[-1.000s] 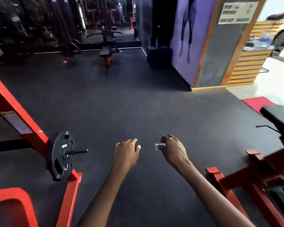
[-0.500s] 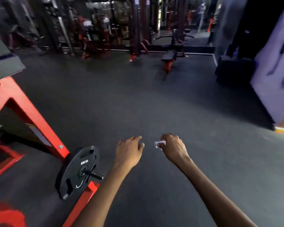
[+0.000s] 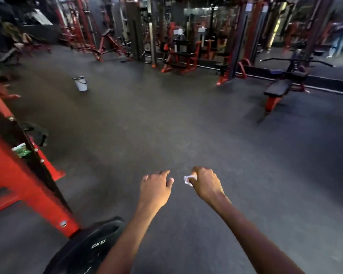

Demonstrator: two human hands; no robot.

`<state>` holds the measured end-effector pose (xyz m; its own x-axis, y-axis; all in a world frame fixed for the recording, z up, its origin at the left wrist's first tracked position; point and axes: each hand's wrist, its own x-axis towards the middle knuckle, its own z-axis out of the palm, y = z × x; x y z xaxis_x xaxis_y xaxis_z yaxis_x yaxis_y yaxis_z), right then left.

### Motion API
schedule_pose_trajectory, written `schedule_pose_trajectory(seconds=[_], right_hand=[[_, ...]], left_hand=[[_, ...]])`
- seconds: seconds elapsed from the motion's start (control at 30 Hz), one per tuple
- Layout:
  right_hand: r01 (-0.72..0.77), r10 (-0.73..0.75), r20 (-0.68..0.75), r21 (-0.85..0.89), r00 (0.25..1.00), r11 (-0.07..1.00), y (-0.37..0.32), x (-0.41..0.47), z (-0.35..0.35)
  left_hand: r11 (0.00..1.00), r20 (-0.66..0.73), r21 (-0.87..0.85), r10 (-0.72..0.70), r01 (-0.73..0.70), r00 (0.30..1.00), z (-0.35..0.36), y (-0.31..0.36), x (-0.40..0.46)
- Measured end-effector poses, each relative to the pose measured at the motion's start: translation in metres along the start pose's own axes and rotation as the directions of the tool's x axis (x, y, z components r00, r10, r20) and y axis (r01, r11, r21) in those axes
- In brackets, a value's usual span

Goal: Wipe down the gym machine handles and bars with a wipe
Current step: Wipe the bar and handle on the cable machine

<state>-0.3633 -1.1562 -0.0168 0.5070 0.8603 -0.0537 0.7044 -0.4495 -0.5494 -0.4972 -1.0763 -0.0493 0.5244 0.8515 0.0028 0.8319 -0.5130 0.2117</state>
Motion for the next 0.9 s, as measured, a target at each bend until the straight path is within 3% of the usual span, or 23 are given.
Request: schedule_pose_trajectory(seconds=[0.17, 0.37, 0.47, 0.77, 0.9], right_hand=[[0.08, -0.08, 0.023, -0.006, 0.997, 0.997, -0.007, 0.141, -0.008], [0.127, -0.13, 0.081, 0.048, 0.988, 0.991, -0.026, 0.306, 0.029], [0.217, -0.223, 0.116, 0.068, 0.968, 0.974, -0.053, 0.393, 0.044], [0.516, -0.524, 0.188, 0.09, 0.831, 0.852, -0.174, 0.64, 0.068], [0.631, -0.643, 0.245, 0.135, 0.726, 0.764, -0.234, 0.725, 0.108]], left_hand=[[0.996, 0.033, -0.022, -0.085, 0.086, 0.996, -0.006, -0.001, 0.118], [0.979, -0.042, -0.002, -0.205, 0.205, 0.978, -0.005, -0.037, 0.255], [0.962, -0.074, 0.015, -0.269, 0.271, 0.96, -0.006, -0.062, 0.328], [0.861, -0.127, 0.015, -0.502, 0.508, 0.855, -0.05, -0.151, 0.536], [0.79, -0.186, -0.005, -0.603, 0.613, 0.776, -0.06, -0.207, 0.608]])
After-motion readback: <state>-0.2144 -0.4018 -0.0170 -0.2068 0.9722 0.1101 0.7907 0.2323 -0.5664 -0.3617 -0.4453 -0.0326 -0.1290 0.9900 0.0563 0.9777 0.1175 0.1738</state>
